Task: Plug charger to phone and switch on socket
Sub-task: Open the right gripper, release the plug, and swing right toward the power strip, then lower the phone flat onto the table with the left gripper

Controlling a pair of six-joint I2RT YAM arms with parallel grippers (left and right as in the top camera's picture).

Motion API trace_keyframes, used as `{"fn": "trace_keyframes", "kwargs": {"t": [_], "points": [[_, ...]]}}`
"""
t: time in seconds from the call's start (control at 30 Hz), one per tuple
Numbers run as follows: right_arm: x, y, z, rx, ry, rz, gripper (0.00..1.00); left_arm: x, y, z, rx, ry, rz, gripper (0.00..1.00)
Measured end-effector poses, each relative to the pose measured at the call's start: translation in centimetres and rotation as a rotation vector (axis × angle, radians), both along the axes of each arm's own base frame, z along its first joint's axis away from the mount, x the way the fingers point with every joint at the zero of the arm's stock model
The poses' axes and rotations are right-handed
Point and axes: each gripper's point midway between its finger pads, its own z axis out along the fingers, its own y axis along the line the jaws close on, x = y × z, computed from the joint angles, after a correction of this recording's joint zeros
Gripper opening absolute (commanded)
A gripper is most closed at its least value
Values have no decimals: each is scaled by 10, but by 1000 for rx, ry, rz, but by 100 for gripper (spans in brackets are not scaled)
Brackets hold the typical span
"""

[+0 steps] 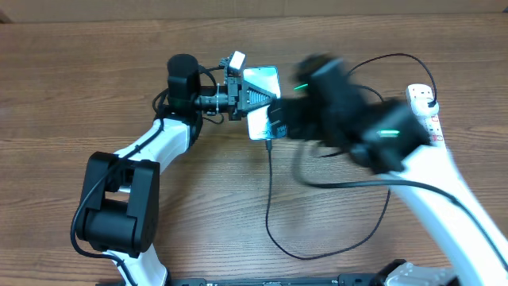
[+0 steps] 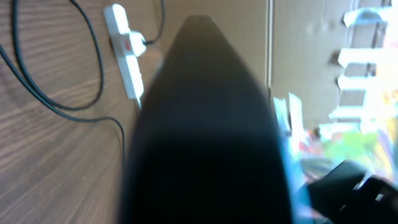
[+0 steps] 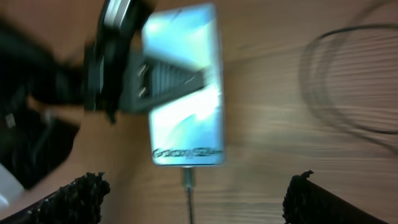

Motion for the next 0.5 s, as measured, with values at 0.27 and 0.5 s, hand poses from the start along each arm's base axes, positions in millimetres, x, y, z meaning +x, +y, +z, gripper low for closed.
{"fn": "trace_keyframes", "kwargs": {"t": [0.27,0.5], "points": [[-42,-115,60,45,-123,-281,100,-3,-2,-61,220,222,103,4],[-67,-144,82,75,-210,-367,100,-14,19,-90,486,181,91,4]]}}
